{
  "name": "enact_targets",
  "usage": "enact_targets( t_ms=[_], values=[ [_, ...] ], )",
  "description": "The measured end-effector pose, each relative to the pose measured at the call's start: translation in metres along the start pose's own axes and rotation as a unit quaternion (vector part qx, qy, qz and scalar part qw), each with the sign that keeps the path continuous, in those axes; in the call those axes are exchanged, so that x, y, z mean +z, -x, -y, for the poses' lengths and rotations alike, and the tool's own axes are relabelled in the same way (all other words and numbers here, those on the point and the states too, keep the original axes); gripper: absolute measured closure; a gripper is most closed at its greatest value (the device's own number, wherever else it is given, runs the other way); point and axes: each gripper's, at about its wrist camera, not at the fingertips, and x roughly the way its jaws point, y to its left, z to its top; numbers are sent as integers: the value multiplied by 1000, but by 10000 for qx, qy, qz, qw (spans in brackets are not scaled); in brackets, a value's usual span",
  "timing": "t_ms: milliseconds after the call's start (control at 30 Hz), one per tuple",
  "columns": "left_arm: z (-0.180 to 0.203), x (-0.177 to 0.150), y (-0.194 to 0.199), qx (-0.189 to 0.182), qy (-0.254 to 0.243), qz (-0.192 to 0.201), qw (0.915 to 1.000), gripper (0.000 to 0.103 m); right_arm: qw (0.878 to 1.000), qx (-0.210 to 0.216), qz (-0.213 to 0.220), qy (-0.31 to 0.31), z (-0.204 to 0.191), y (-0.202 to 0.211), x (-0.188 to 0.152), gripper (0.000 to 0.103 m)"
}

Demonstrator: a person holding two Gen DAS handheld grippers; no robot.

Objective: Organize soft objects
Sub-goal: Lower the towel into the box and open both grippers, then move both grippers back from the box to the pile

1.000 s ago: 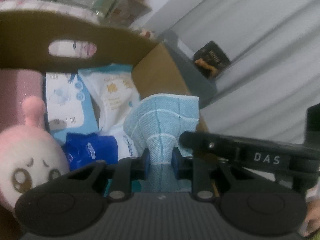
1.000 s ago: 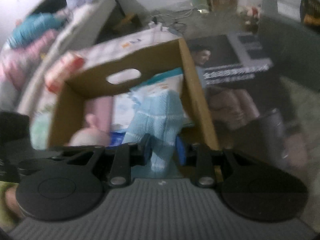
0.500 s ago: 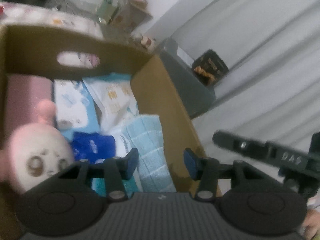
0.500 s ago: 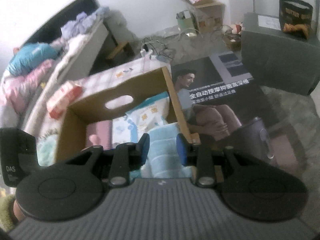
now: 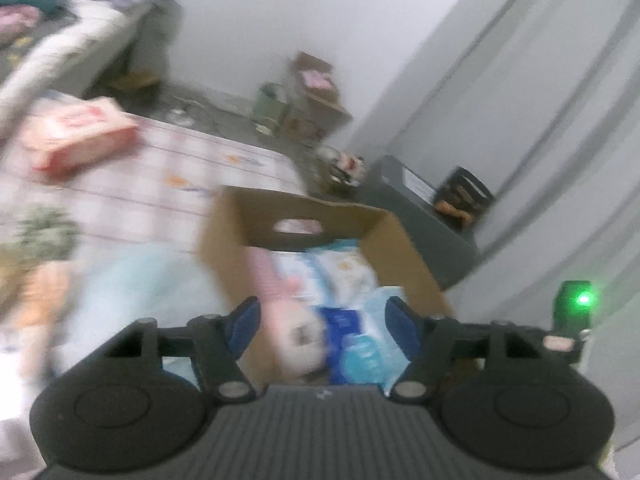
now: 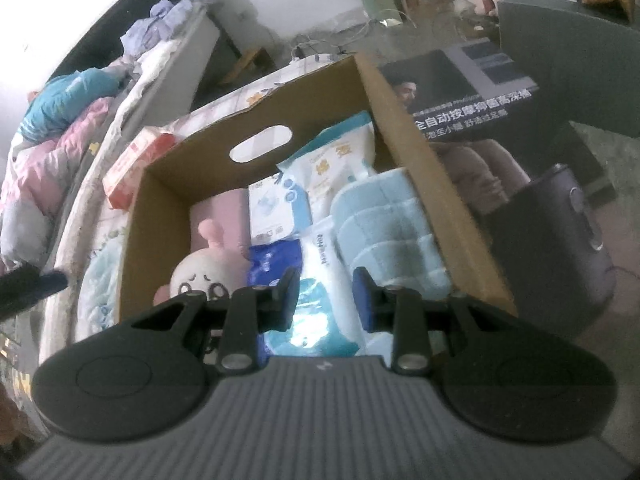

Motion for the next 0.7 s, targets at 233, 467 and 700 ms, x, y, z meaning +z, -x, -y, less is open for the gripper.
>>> enact_targets(
  t_ms=[233, 467, 700],
  values=[
    [-73, -29, 87, 771, 118, 498, 9957, 18, 9966, 533, 561, 268, -46, 42, -33, 60],
    [-115, -67, 138, 1440, 63, 823, 9861, 18, 9884, 1332, 496, 534, -111, 54, -66, 57],
    [-131, -101, 146, 1826, -235, 964, 9782, 18, 9752, 2019, 50, 902, -194, 34, -76, 55]
  ],
)
